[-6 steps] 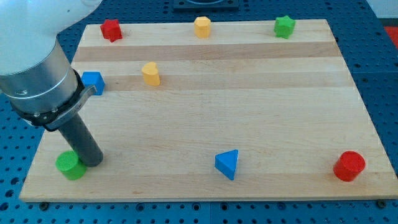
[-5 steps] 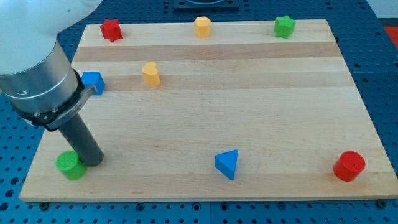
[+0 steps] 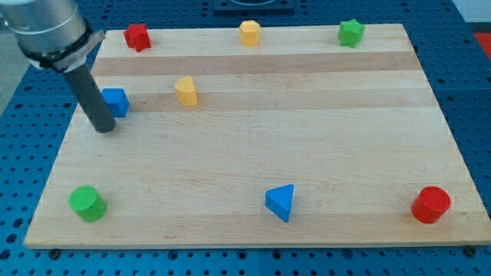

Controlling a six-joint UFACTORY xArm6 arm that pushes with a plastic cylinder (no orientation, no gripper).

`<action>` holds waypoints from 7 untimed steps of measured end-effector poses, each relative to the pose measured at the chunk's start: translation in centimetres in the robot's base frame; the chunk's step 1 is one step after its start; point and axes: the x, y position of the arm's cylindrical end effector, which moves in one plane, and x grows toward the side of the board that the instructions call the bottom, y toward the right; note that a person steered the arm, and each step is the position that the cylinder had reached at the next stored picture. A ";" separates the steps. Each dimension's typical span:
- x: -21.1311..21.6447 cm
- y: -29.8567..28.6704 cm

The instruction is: Place the blue cube parallel to the left of the heart

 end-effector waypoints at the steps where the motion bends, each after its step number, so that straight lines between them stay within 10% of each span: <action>1: -3.4 0.0; 4: -2.7 5.4; 7: -11.0 6.0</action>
